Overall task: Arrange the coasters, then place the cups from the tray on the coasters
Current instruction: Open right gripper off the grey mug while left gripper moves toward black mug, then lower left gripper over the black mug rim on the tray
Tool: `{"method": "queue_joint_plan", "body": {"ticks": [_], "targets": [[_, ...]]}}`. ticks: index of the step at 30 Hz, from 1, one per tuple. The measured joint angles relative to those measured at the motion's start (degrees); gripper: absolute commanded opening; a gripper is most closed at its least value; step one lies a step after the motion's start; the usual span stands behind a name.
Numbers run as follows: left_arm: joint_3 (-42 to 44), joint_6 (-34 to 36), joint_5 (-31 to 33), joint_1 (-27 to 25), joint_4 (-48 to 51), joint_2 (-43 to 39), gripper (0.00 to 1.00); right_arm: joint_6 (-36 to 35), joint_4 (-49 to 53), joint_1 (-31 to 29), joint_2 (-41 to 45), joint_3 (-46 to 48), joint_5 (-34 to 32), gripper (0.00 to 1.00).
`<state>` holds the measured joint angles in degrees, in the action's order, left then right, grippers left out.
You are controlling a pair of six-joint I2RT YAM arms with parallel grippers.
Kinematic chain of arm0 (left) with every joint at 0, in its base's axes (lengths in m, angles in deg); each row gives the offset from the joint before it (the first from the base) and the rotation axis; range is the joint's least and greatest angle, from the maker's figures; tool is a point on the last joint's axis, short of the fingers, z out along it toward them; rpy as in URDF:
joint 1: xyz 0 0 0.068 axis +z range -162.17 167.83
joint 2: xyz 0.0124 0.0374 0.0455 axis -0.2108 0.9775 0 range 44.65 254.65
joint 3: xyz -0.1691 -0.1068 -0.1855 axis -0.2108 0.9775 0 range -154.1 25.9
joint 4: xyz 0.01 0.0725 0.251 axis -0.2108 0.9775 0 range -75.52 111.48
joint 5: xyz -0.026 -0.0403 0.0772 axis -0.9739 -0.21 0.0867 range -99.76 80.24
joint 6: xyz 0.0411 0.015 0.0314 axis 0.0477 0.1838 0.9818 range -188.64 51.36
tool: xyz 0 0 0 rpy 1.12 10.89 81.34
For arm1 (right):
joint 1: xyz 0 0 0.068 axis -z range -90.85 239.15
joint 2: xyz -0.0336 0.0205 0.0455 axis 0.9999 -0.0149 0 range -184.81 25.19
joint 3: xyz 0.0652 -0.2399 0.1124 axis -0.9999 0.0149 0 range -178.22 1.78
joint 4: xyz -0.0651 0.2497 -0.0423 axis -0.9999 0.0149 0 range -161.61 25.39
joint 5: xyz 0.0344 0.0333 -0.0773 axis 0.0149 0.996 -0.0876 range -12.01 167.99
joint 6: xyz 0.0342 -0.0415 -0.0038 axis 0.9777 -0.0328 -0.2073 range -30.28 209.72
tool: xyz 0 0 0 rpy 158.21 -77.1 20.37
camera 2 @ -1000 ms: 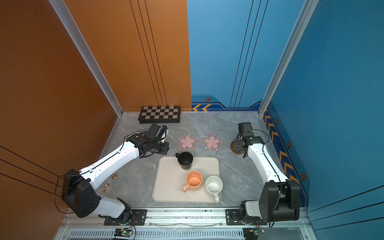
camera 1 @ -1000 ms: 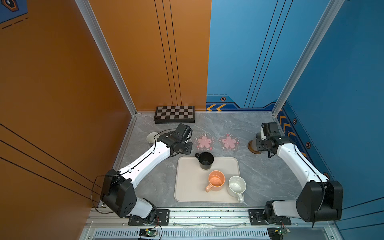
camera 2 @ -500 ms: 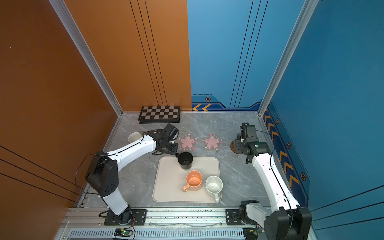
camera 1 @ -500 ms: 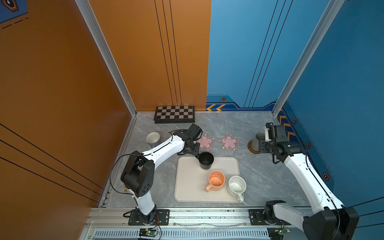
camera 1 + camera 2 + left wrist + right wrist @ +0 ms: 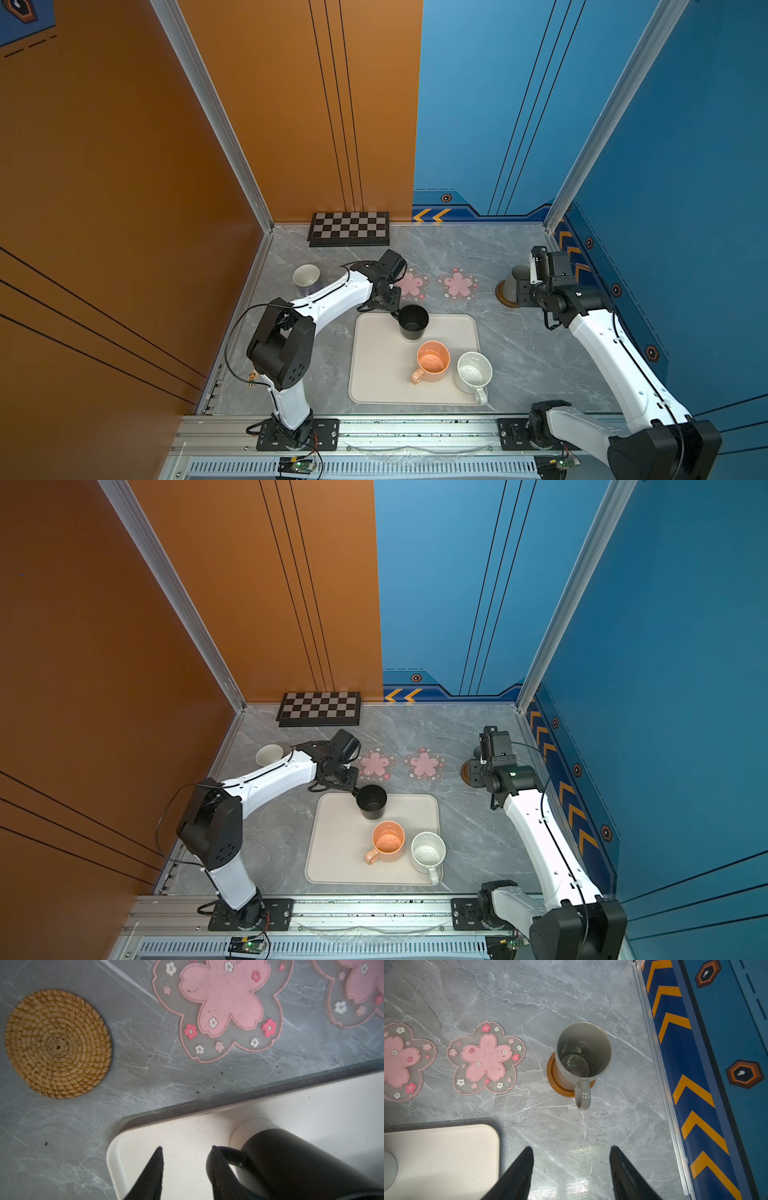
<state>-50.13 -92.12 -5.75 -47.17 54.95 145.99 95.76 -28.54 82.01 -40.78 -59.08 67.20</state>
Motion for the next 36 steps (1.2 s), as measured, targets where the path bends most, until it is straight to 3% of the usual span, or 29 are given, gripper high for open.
{"method": "queue_joint_plan", "body": {"ticks": [21,36], "targets": [[3.58,0.04,-1.64,-1.77,0.5,-4.87,0.4,0.42,0.0,-2.73,-3.32,0.0,-0.44,0.62],[-3.52,0.07,-1.29,-1.81,0.35,-1.36,0.4,0.42,0.02,-4.04,-4.13,0.0,-1.6,0.62]]}}
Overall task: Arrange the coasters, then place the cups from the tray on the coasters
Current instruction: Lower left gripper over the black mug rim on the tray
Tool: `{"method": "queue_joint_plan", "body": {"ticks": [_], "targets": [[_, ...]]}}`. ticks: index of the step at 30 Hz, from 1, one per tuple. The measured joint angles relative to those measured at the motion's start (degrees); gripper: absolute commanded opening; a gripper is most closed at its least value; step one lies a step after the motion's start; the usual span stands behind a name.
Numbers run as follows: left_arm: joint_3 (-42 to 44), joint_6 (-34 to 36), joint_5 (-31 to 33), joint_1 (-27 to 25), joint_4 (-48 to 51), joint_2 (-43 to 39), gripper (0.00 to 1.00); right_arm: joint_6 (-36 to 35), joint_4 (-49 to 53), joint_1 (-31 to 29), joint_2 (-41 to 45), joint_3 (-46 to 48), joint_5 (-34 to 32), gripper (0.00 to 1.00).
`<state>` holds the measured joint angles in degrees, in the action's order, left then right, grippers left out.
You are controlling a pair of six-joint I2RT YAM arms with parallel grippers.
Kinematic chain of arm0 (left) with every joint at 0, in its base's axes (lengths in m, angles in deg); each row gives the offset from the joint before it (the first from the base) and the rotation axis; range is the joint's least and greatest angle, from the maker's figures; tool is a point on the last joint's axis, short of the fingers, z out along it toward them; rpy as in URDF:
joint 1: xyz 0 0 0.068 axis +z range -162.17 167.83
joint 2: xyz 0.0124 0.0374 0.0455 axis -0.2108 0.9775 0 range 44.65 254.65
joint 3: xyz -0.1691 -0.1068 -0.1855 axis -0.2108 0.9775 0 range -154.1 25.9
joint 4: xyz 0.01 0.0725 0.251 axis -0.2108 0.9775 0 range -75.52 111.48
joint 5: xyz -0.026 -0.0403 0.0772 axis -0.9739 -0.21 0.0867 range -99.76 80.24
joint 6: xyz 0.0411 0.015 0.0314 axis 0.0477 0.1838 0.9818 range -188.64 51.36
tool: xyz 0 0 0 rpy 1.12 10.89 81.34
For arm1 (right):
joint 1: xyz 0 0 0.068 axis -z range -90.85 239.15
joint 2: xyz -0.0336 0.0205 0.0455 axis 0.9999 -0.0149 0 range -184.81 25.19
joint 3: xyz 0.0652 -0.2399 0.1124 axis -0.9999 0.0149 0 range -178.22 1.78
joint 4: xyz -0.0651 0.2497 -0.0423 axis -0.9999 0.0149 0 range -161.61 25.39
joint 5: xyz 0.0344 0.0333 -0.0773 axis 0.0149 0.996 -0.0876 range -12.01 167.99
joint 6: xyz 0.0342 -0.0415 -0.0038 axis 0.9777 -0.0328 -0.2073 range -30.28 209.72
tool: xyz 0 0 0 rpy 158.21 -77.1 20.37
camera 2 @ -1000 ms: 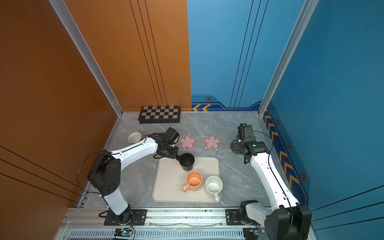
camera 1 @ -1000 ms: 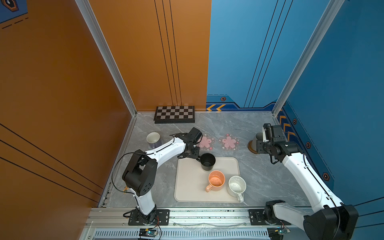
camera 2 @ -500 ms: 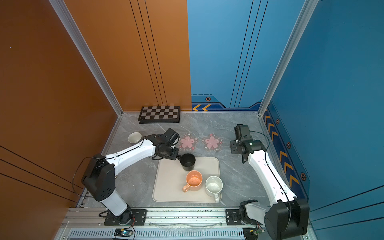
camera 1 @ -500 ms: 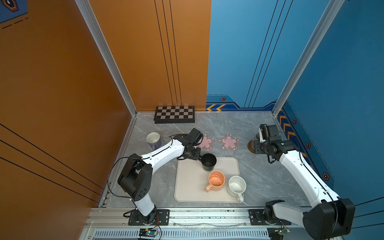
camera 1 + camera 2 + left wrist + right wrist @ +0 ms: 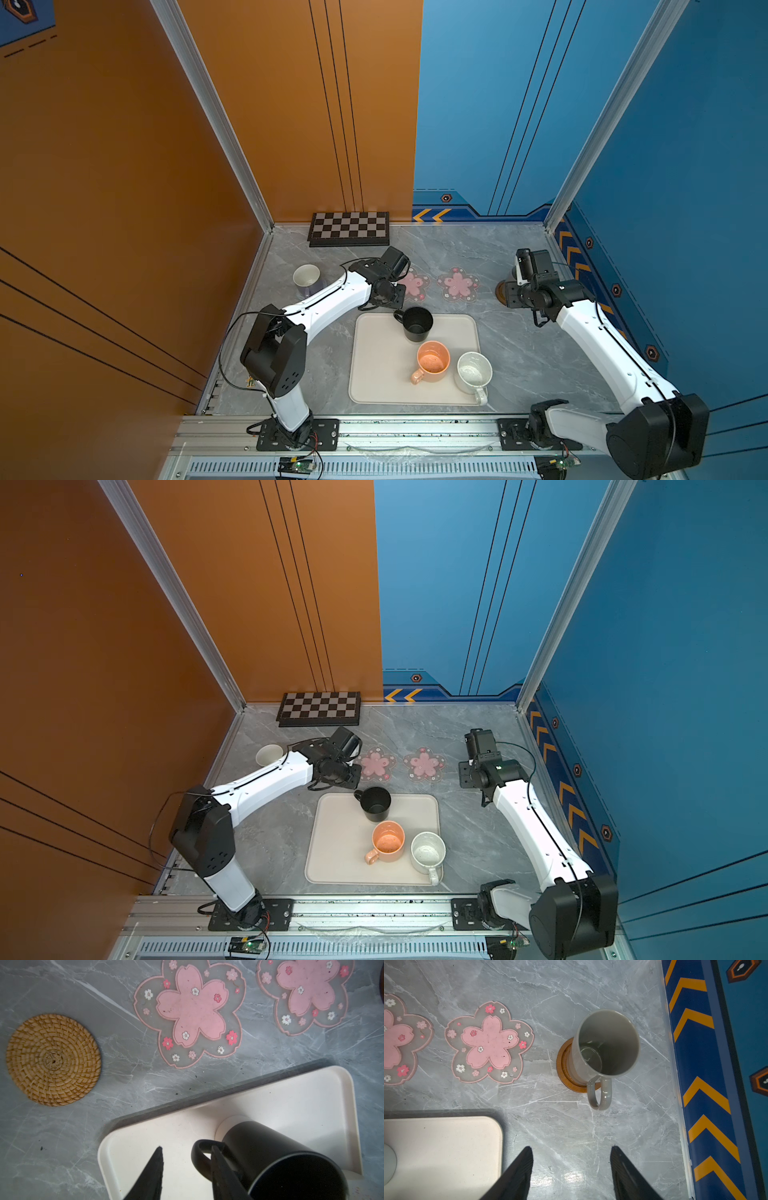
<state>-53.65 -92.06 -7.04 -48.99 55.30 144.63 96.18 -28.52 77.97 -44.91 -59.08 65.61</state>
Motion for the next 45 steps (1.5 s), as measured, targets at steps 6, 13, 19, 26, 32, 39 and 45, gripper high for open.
{"method": "queue_joint_plan", "body": {"ticks": [6,13,19,26,32,39,45], "targets": [[-0.02,0.02,-1.29,-0.07,-0.09,1.55,0.4,0.0,-0.02,-0.2,-0.04,0.0,-1.09,0.62],[1.66,0.24,-2.32,-0.72,-0.5,1.6,0.4,-0.02,-0.02,-0.55,-1.18,0.0,-1.42,0.62],[5.16,0.46,-3.06,-0.72,-0.46,0.15,0.4,-0.02,-0.02,-0.9,-1.9,0.0,-1.46,0.62],[8.07,0.42,-3.8,-0.76,-0.35,-3.89,0.4,-0.02,-0.02,-1.55,-1.92,0.0,-1.46,0.62],[10.21,0.39,-4.39,-1.2,-0.31,-5.73,0.4,0.02,-0.02,-1.92,-2.08,0.0,-1.51,0.62],[10.71,0.44,-5.31,-3.54,-0.35,-5.95,0.4,0.04,-0.02,-3.06,-3.1,0.0,-1.92,0.62],[13.16,0.42,-5.64,-3.82,-0.13,-8.28,0.4,0.04,-0.02,-3.13,-3.19,0.0,-2.54,0.63]]}}
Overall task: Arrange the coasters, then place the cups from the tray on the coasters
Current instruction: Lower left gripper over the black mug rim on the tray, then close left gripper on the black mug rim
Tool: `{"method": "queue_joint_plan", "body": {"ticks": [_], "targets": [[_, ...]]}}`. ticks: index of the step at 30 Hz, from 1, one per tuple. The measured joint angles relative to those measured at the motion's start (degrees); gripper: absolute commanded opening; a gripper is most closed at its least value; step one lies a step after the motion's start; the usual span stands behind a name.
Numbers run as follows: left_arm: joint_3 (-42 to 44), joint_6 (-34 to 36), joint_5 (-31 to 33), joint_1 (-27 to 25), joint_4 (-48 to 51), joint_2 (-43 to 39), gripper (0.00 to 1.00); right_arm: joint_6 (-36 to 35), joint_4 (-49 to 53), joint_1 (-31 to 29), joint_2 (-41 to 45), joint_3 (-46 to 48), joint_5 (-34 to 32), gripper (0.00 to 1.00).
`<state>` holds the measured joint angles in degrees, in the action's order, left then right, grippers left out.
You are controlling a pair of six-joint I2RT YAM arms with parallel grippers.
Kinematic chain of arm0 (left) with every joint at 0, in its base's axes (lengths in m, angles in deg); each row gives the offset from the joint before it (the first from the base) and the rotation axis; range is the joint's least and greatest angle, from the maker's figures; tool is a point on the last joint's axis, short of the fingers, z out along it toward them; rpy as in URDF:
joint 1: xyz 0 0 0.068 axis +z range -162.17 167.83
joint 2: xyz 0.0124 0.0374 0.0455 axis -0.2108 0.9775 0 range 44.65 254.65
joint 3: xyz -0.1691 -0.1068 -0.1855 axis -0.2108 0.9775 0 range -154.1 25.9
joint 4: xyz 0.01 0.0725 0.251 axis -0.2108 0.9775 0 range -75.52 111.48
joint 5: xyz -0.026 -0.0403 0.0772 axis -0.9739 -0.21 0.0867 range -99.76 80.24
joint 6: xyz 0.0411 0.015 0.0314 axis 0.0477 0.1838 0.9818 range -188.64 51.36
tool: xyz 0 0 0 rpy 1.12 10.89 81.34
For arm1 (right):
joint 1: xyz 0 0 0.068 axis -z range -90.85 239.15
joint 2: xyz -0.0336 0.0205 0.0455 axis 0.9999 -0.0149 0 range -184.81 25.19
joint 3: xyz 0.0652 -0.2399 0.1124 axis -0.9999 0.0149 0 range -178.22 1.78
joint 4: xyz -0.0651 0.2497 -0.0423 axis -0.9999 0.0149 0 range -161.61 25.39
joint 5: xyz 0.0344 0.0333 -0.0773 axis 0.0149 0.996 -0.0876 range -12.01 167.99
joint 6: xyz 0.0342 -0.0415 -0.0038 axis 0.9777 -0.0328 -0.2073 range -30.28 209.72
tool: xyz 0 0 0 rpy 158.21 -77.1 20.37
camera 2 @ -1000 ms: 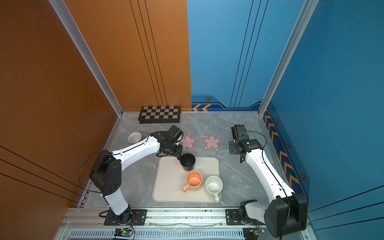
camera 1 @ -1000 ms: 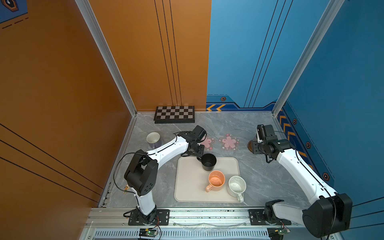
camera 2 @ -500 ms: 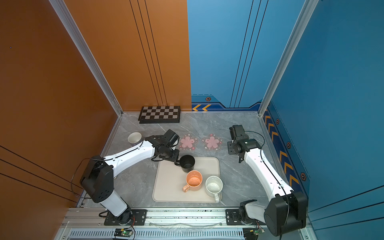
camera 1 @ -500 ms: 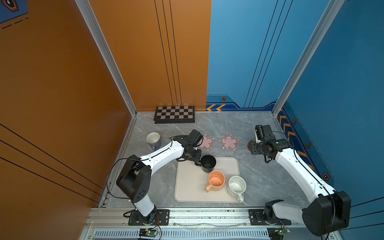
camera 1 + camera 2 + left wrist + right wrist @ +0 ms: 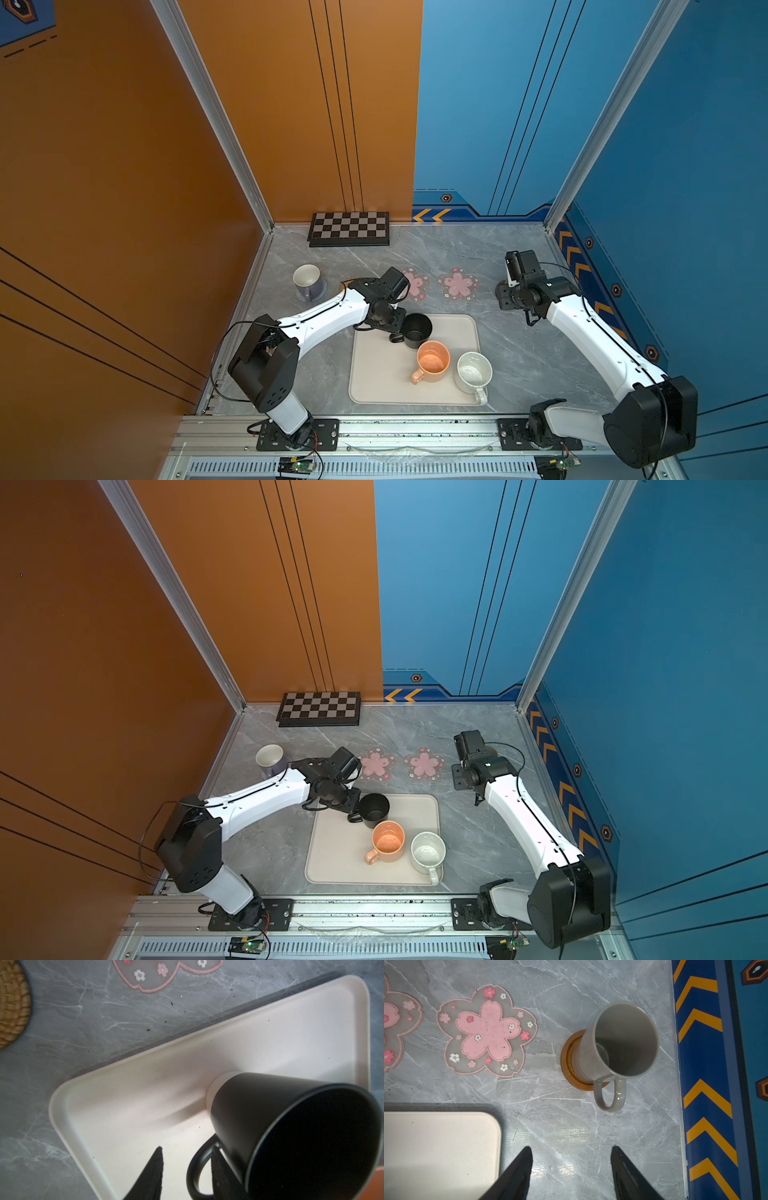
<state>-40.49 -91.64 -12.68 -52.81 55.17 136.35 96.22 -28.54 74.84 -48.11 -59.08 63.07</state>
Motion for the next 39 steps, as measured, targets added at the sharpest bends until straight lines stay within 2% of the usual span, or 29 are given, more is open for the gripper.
{"method": "queue_joint_plan", "body": {"ticks": [8,18,27,39], "targets": [[0.52,1.62,0.96,0.02,4.11,-4.87,0.41,0.0,-0.02,-0.72,-1.11,0.0,-0.24,0.63],[3.91,9.14,-1.57,-1.92,7.3,-12.24,0.44,0.44,0.0,-2.23,-2.78,-0.28,-0.2,0.64],[4.44,13.4,-1.55,-7.65,4.79,-9.53,0.43,1.05,-0.04,-3.34,-3.91,-1.51,-0.2,0.64],[4.59,16.37,0.87,-7.8,2.14,-6.93,0.45,1.01,-0.04,-3.43,-3.89,-1.31,-0.46,0.65]]}}
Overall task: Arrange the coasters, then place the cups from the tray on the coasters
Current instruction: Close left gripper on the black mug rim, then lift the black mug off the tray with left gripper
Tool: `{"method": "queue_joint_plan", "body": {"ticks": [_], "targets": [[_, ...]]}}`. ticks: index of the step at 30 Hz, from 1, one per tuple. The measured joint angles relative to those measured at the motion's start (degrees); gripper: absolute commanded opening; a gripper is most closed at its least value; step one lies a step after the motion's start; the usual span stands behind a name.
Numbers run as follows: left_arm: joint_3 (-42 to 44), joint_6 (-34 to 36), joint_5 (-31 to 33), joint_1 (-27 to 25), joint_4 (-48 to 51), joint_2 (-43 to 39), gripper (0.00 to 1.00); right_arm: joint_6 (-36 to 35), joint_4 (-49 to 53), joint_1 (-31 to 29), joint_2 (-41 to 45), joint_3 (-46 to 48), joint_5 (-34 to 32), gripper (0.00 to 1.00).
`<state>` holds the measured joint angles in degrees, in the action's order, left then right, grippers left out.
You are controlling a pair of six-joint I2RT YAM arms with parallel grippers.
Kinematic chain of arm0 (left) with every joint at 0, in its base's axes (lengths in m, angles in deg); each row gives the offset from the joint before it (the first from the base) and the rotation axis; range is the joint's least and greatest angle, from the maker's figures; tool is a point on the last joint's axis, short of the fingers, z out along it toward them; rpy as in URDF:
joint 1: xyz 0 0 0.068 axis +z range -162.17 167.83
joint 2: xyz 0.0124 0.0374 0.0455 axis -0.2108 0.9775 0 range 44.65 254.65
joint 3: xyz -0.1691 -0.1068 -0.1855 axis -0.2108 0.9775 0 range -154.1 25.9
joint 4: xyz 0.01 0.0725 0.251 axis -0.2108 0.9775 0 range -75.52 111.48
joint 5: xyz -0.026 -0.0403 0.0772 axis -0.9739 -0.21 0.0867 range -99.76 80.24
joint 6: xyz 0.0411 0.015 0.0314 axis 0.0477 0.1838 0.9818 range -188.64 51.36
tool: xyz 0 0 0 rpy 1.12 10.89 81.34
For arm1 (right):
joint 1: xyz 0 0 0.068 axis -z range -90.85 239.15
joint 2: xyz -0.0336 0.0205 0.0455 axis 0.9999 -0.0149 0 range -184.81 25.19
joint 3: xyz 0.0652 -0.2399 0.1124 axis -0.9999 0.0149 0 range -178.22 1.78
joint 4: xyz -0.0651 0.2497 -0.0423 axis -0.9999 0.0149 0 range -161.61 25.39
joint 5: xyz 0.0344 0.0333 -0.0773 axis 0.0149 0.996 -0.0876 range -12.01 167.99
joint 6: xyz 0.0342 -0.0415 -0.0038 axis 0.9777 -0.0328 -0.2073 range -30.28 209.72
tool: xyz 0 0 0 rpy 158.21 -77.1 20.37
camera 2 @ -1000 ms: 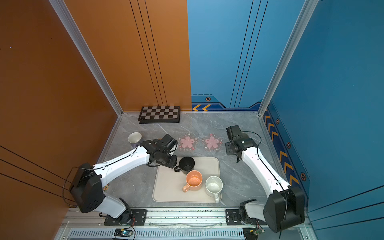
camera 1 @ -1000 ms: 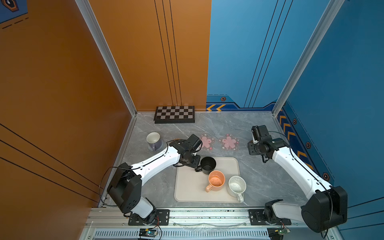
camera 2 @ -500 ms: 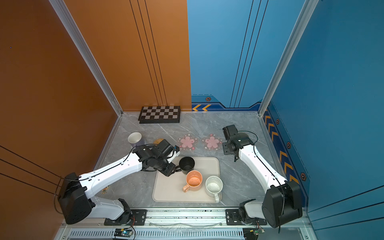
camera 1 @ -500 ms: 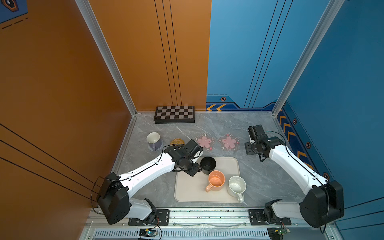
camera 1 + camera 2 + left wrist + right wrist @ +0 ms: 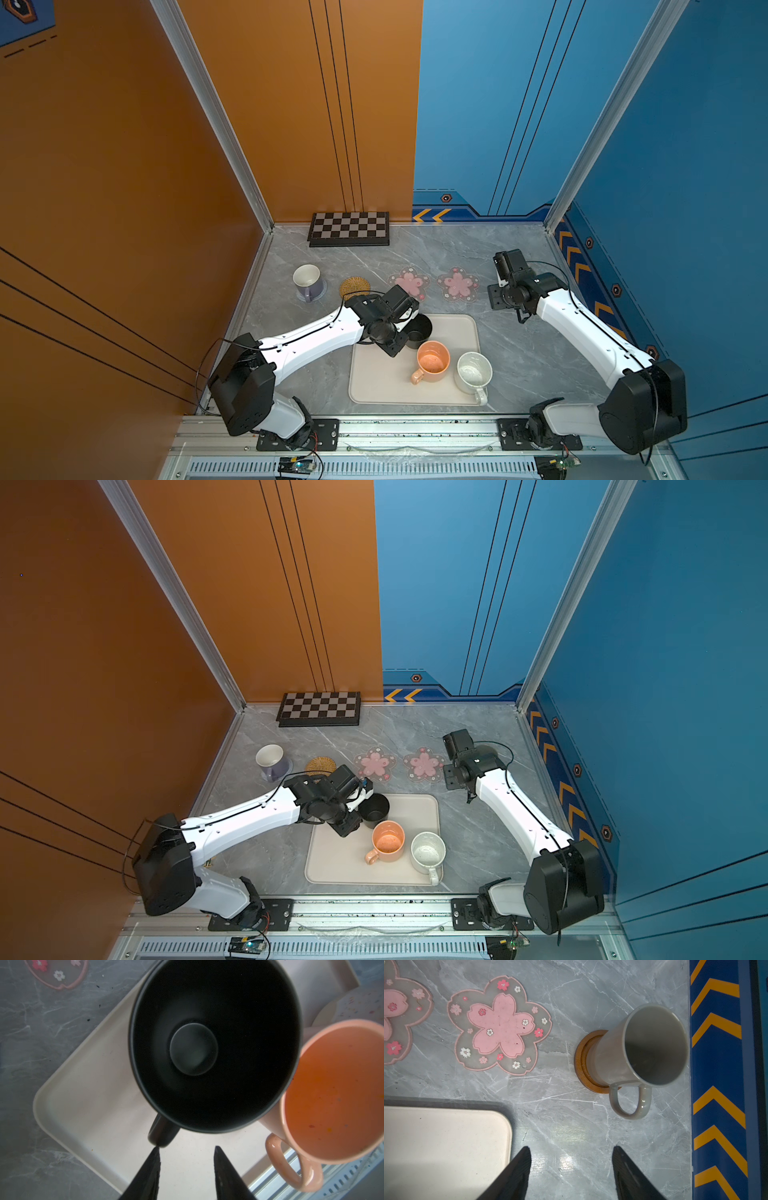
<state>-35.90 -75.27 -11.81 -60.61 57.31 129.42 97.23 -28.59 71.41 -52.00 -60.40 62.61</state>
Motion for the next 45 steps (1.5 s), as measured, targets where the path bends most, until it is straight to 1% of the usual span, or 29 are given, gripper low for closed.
{"method": "queue_joint_plan", "body": {"ticks": [9,18,31,39,45], "targets": [[0.11,1.55,2.93,0.07,-0.09,1.57,0.47,0.0,0.02,0.0,0.02,0.24,-0.39,0.65],[-2.23,4.26,3.52,0.55,-0.87,6.91,0.46,0.0,0.02,0.0,0.02,0.26,-0.39,0.65],[-2.78,5.09,0.85,0.7,-2.58,7.96,0.42,0.0,0.02,0.0,0.0,0.37,-1.01,0.66],[0.72,2.93,-1.27,0.7,-6.45,6.73,0.41,0.02,0.02,0.0,-0.74,0.37,-1.01,0.66],[1.31,1.64,-1.27,0.31,-7.93,6.51,0.4,0.0,0.02,-0.13,-0.74,0.37,-1.01,0.66]]}}
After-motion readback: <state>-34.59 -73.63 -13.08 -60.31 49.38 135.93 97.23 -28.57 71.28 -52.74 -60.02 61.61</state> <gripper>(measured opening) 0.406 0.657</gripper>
